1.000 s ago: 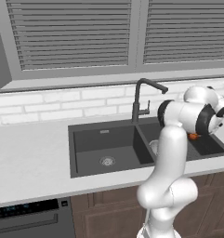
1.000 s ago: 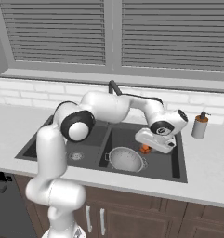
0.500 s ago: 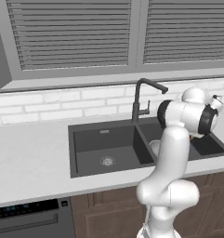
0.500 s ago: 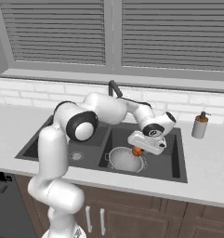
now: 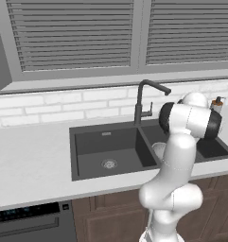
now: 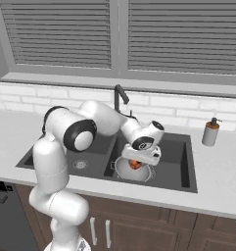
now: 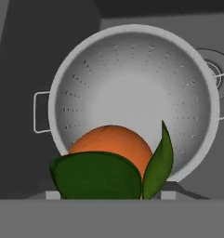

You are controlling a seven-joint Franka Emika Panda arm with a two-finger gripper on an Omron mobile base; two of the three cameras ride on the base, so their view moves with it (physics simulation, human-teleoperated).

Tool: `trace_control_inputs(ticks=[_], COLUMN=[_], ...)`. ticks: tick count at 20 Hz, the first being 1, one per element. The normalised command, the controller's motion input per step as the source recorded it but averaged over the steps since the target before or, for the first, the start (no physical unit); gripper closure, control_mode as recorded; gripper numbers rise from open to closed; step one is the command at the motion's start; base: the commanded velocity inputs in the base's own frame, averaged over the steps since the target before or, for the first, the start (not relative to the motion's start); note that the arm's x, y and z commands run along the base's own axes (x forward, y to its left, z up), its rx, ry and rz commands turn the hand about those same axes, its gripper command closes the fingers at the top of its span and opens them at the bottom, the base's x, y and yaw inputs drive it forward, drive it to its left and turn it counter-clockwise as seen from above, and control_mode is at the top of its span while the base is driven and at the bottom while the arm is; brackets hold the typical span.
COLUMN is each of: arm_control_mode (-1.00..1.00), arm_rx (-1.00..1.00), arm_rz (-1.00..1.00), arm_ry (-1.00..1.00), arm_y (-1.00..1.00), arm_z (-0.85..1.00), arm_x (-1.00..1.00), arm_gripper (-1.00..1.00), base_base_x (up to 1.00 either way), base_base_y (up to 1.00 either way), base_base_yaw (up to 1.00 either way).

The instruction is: Put the colander in the sink, put the orange in the colander, and turn on the sink faucet and pour water over the colander.

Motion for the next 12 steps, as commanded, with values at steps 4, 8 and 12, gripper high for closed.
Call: trace_control_inputs(ticks=[4, 8, 12], arm_control_mode=[-1.00, -1.00, -1.00], arm_rx=[-0.19, -0.15, -0.14], arm_rz=[0.00, 0.00, 0.00], arm_ry=[-0.14, -0.17, -0.13], arm_y=[-0.03, -0.15, -0.05], arm_z=[-0.39, -0.24, -0.40], arm_x=[0.21, 0.32, 0.34], arm_gripper=[1.00, 1.00, 1.00], base_base_x=[0.00, 0.00, 0.00], base_base_y=[0.00, 0.00, 0.00], base_base_yaw=[0.00, 0.00, 0.00])
